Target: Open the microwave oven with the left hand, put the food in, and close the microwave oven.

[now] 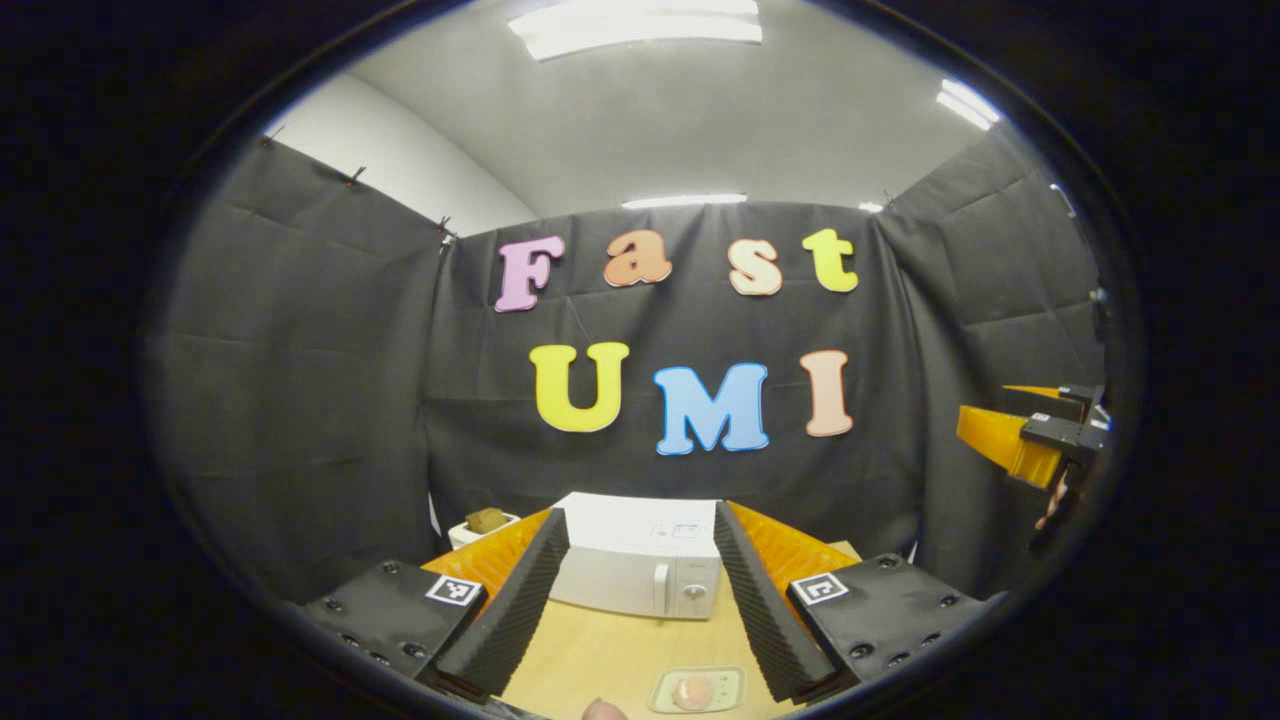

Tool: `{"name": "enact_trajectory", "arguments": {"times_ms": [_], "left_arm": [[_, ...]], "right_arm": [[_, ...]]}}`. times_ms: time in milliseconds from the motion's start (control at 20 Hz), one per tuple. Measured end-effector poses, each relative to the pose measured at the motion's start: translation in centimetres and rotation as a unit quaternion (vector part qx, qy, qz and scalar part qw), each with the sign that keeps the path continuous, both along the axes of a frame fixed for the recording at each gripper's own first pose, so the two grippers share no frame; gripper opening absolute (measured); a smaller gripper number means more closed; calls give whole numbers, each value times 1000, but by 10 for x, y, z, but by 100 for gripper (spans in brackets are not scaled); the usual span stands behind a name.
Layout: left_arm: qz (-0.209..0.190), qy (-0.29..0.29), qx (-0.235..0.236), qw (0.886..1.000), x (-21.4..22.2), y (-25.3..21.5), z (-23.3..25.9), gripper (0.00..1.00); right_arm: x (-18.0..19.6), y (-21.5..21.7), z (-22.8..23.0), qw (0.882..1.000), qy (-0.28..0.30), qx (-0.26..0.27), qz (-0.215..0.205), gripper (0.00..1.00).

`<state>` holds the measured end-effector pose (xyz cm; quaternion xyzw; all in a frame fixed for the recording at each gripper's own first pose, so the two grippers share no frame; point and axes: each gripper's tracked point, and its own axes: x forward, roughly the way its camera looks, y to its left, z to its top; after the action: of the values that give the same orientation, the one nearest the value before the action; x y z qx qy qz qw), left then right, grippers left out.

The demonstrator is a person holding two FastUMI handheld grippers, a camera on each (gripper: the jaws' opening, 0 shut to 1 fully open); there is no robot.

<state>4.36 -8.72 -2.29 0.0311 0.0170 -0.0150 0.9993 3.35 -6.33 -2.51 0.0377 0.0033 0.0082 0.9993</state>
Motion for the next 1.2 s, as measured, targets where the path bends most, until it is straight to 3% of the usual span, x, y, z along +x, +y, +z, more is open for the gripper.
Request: {"name": "enact_trajectory", "arguments": {"times_ms": [300, 600, 800, 1200], "left_arm": [[-3, 15, 5, 1000, 42, -16, -46, 94], [-11, 39, -1, 999, 116, 1, -137, 94], [-40, 71, -21, 996, 168, -2, -207, 94], [-90, 100, -40, 990, 256, -15, -319, 94]], "right_arm": [[25, -8, -9, 1000, 17, 13, -23, 95], [65, -3, -10, 996, 33, 49, -62, 96], [93, -4, -19, 992, 55, 63, -92, 95], [127, 0, -46, 987, 96, 4, -133, 95]]}}
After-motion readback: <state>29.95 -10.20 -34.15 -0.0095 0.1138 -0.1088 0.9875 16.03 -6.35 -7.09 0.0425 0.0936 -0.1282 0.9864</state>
